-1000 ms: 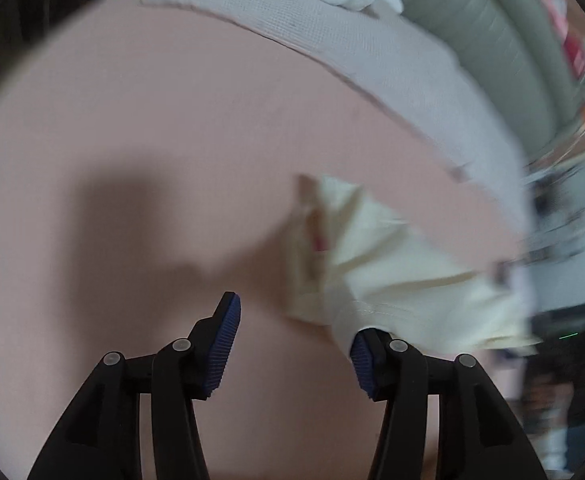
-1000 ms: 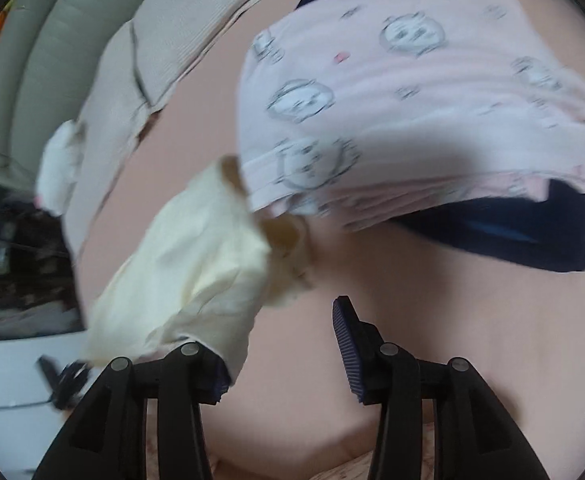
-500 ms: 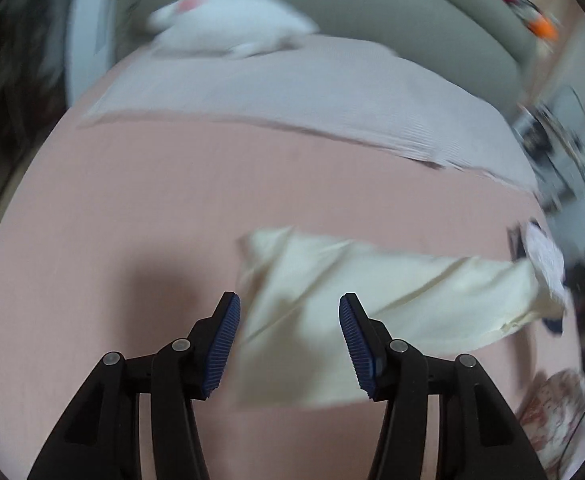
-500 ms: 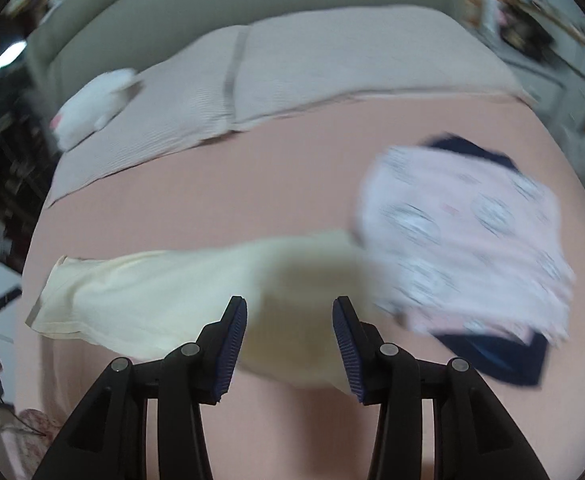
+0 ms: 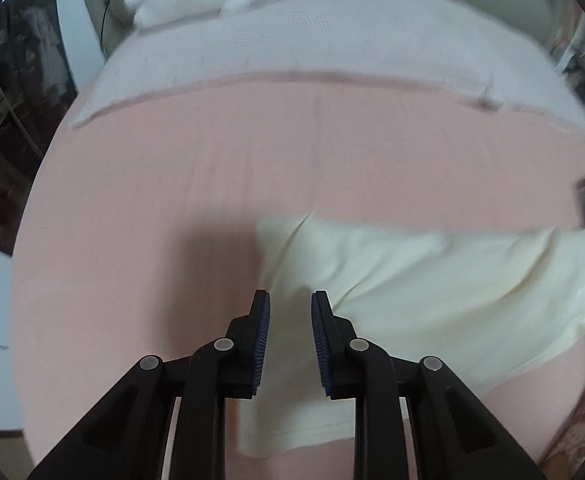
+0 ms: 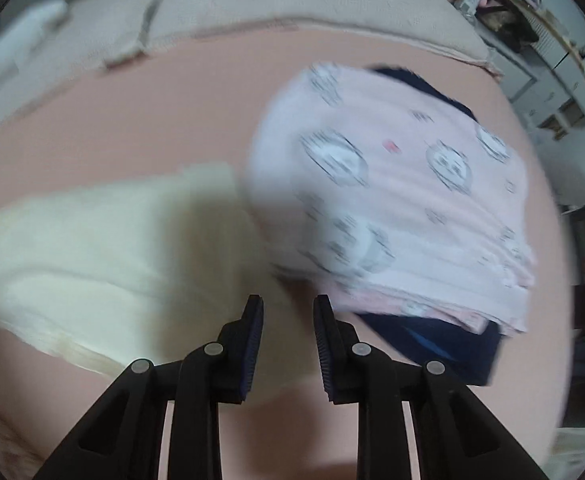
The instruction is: Fold clothes
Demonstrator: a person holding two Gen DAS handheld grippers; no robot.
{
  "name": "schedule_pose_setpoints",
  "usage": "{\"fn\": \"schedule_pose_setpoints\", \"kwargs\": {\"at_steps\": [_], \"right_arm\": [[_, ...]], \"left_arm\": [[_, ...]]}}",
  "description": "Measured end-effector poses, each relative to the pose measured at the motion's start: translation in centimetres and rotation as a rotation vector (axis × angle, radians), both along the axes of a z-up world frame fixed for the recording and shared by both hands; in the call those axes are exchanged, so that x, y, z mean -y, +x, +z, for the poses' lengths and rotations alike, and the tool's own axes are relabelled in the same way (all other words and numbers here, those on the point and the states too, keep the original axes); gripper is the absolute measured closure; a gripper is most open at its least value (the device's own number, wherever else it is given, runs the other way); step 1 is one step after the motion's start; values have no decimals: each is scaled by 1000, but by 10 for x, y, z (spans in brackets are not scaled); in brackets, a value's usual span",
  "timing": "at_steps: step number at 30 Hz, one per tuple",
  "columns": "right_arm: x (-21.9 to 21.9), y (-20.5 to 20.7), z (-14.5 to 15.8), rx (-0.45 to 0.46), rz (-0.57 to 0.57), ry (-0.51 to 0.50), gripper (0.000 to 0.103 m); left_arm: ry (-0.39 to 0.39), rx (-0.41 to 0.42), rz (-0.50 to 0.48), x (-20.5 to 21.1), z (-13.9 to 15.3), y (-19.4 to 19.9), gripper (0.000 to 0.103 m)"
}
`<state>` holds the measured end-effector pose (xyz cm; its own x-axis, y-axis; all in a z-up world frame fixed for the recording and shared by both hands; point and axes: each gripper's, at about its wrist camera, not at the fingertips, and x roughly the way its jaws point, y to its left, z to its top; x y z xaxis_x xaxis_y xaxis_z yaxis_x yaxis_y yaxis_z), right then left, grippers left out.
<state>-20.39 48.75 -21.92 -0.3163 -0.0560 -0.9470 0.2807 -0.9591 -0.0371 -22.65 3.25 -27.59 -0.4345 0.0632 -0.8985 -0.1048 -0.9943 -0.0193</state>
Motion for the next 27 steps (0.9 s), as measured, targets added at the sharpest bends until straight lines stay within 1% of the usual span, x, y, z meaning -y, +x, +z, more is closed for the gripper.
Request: {"fn": "schedule_pose_setpoints", "kwargs": {"at_steps": [2, 3, 4, 5, 6, 7, 8, 9, 10, 12, 13, 14, 15, 16, 17, 18, 19, 20, 21, 22, 23, 24, 25, 27], "right_arm": [[37, 5, 14, -69, 83, -65, 77], [61, 9, 15, -89, 130, -85, 77], [84, 11, 14, -102, 170, -99, 77], [103, 10, 4, -85, 179, -82, 77], [115, 7, -9, -59, 166, -57, 78], [124, 5, -22, -33, 157, -38, 81], [118, 3, -31, -10, 163, -46, 88], [103, 3, -29, 4, 166, -68, 103], [88, 3, -26, 9, 160, -67, 103], [58, -4, -17, -40, 82, 86, 102], [38, -10, -14, -38, 37, 86, 98], [22, -15, -11, -33, 3, 77, 98], [20, -13, -7, -19, 16, 31, 96], [19, -11, -2, -5, 28, -14, 93], [17, -10, 2, 8, 41, -59, 83], [19, -7, 7, 14, 61, -99, 71], [34, 0, 11, -10, 108, -116, 66], [49, 7, 16, -34, 153, -133, 53], [66, 12, 18, -54, 190, -145, 41], [87, 14, 18, -70, 233, -143, 37], [107, 17, 16, -83, 276, -135, 36], [125, 19, 10, -89, 318, -106, 36], [140, 18, 5, -87, 347, -77, 36], [162, 19, -11, -60, 391, -7, 36]], "left_arm": [[71, -39, -161, -49, 8, 5, 83], [93, -36, -233, -74, 5, 5, 83], [101, -20, -294, -98, -2, 3, 82], [67, 11, -328, -117, -15, -1, 82], [24, 47, -332, -124, -29, -6, 82], [9, 76, -329, -123, -41, -10, 82], [22, 89, -319, -116, -46, -14, 90], [49, 88, -299, -100, -43, -19, 101], [64, 89, -274, -82, -39, -24, 101], [64, 89, -181, -47, -29, -33, 100], [58, 89, -128, -30, -24, -37, 102], [53, 89, -75, -12, -19, -42, 101], [48, 89, -22, 5, -14, -46, 101], [89, 92, -19, 12, -7, -46, 100], [132, 77, -81, 3, 2, -40, 99], [127, 43, -155, -17, 10, -34, 97], [124, 31, -229, -36, 12, -31, 95], [130, 37, -304, -54, 12, -25, 86], [137, 43, -378, -71, 13, -19, 74], [128, 57, -441, -85, 8, -15, 65], [105, 79, -492, -97, -1, -11, 48], [82, 101, -544, -109, -9, -7, 44], [48, 114, -576, -117, -18, -5, 44], [-41, 124, -607, -126, -35, -6, 44]]}}
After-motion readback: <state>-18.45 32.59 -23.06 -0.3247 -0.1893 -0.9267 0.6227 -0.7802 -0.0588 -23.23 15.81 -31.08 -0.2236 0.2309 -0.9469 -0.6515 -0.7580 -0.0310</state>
